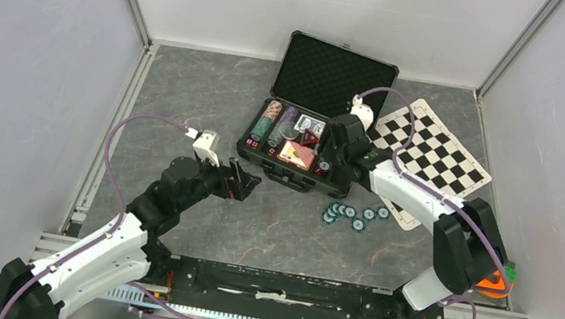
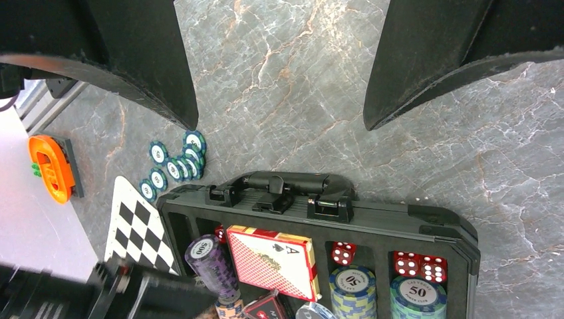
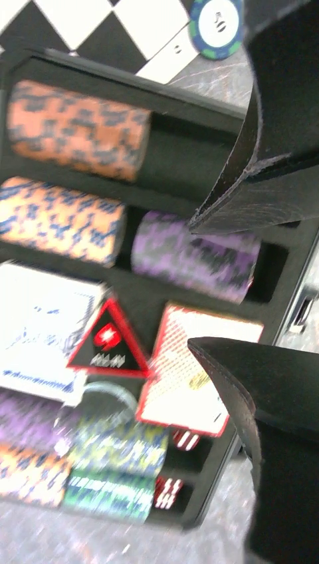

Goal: Pack up texas hold em set

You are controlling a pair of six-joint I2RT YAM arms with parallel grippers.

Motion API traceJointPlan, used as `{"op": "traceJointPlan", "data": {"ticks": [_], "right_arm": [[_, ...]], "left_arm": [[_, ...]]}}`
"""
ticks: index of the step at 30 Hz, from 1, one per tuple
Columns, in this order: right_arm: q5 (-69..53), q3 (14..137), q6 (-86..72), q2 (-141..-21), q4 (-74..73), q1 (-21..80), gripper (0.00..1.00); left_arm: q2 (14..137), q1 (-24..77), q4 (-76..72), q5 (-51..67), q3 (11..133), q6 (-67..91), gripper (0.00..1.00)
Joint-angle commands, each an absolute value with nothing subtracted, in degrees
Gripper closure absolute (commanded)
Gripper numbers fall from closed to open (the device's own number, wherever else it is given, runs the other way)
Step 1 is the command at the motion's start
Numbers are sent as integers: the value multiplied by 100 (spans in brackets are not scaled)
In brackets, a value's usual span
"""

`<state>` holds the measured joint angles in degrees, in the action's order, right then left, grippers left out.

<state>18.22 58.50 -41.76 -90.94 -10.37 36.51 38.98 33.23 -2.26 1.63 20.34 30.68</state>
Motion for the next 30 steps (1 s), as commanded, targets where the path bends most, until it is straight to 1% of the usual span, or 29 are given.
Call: {"op": "traceJointPlan", "data": {"ticks": [1,5,12,24,30], "right_arm": [[2146,6576,-4469,-9365,-1032,3638,37],[2128,6785,-4604,-9600,-1121,3633,38],[2339,7154,-4930,-9765,-1973,3634,38],[2820,7060,-4790,-9297,-2191,3716,36],[2750,6918,-4910,-9416,-2242,3796,36]], "left_arm": [[3963,3313,-735,19,1859,2705,0],[3942,3313,-847,-131,1702,2619,0],[3921,3314,-826,-107,1684,2609,0],[3969,3313,-878,-44,1661,2639,0],[4003,3316,-888,-57,1652,2668,0]]}}
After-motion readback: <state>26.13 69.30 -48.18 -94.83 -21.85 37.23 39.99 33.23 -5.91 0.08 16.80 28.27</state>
